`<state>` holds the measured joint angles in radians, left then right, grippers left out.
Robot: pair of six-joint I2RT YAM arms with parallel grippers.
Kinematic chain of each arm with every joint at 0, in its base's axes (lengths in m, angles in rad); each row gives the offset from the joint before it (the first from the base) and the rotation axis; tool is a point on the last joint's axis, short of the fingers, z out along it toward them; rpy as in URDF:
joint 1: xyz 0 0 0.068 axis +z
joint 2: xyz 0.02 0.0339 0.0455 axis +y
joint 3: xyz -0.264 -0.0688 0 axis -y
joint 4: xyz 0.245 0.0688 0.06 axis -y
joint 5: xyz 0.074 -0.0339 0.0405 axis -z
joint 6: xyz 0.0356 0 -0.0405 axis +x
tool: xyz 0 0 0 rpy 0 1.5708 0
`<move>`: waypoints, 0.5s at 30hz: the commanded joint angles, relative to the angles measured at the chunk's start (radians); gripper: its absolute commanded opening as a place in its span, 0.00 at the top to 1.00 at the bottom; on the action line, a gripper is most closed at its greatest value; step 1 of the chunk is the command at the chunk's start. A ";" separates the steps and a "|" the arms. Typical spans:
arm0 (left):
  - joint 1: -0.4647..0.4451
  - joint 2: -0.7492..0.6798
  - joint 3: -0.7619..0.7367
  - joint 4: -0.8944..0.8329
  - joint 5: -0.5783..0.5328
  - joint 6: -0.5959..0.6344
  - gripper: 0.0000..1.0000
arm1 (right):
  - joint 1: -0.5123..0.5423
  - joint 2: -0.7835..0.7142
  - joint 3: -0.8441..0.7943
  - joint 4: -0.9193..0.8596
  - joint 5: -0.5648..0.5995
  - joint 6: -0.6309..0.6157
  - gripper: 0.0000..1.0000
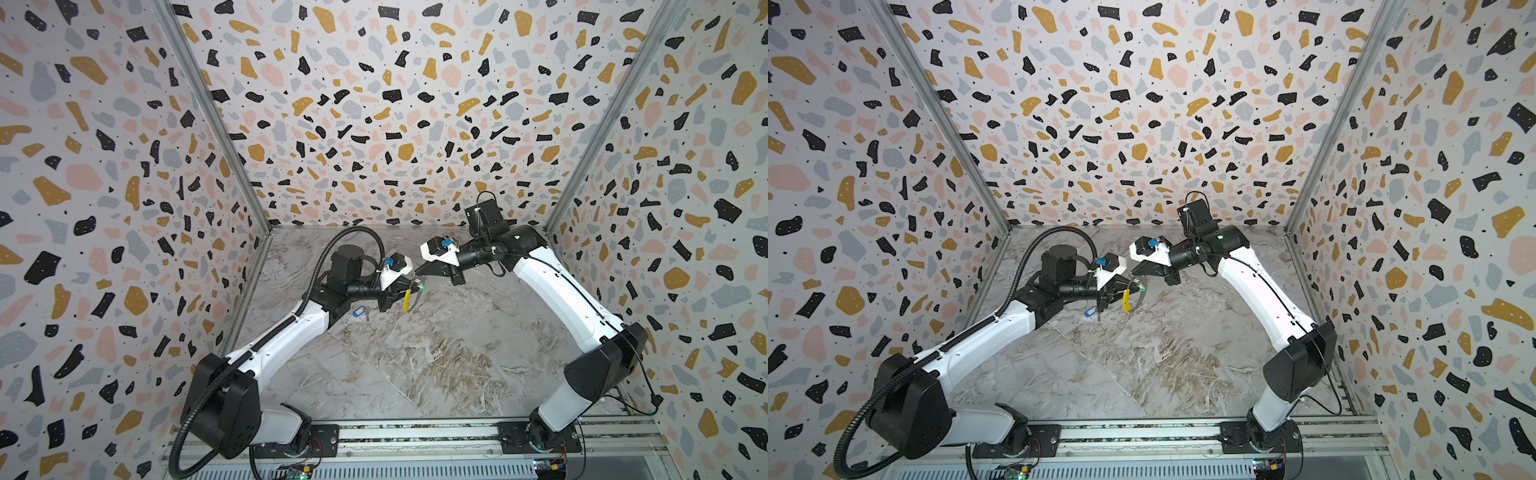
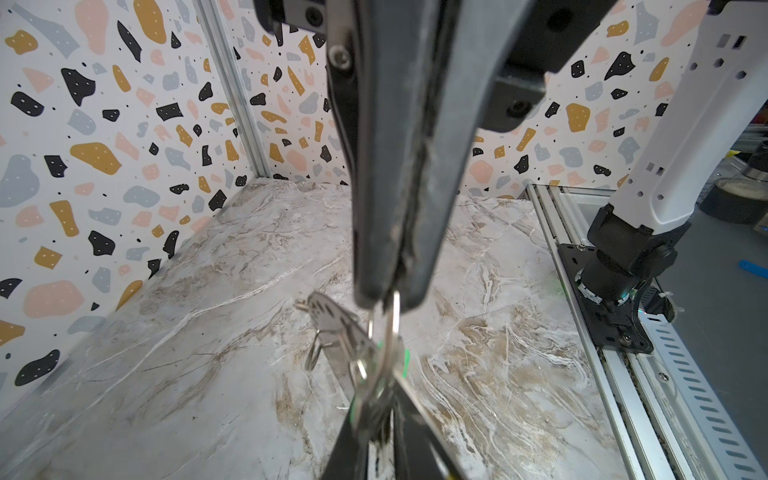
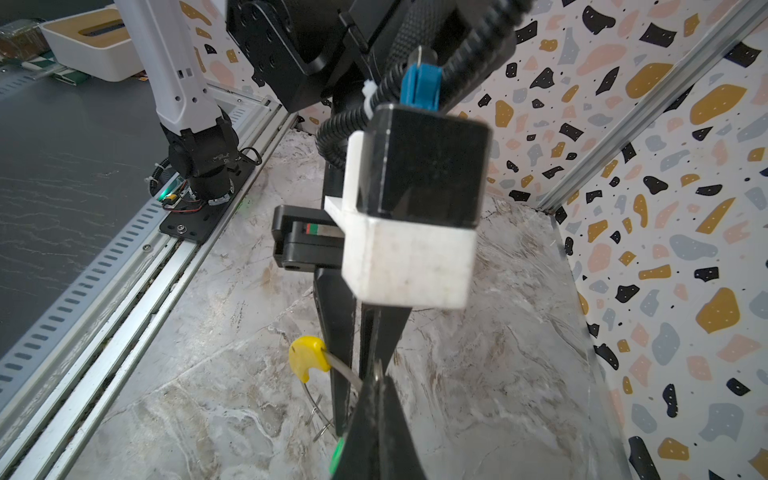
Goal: Remove the keys from the keyring
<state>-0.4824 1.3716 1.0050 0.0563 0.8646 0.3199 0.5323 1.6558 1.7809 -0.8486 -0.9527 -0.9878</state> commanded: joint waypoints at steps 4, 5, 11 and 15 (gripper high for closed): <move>0.005 0.000 0.009 0.077 0.030 -0.030 0.93 | 0.007 -0.021 -0.015 0.022 -0.012 0.020 1.00; 0.005 0.000 0.010 0.078 0.031 -0.030 0.94 | 0.007 -0.024 -0.017 0.023 -0.013 0.019 1.00; 0.005 0.014 0.020 0.071 0.031 -0.035 1.00 | 0.007 -0.043 -0.048 0.081 -0.024 0.042 1.00; 0.005 0.029 0.035 0.044 0.037 -0.031 1.00 | 0.006 -0.075 -0.101 0.166 -0.038 0.079 1.00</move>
<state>-0.4805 1.3945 1.0073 0.0788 0.8745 0.2947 0.5350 1.6421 1.7035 -0.7532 -0.9611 -0.9524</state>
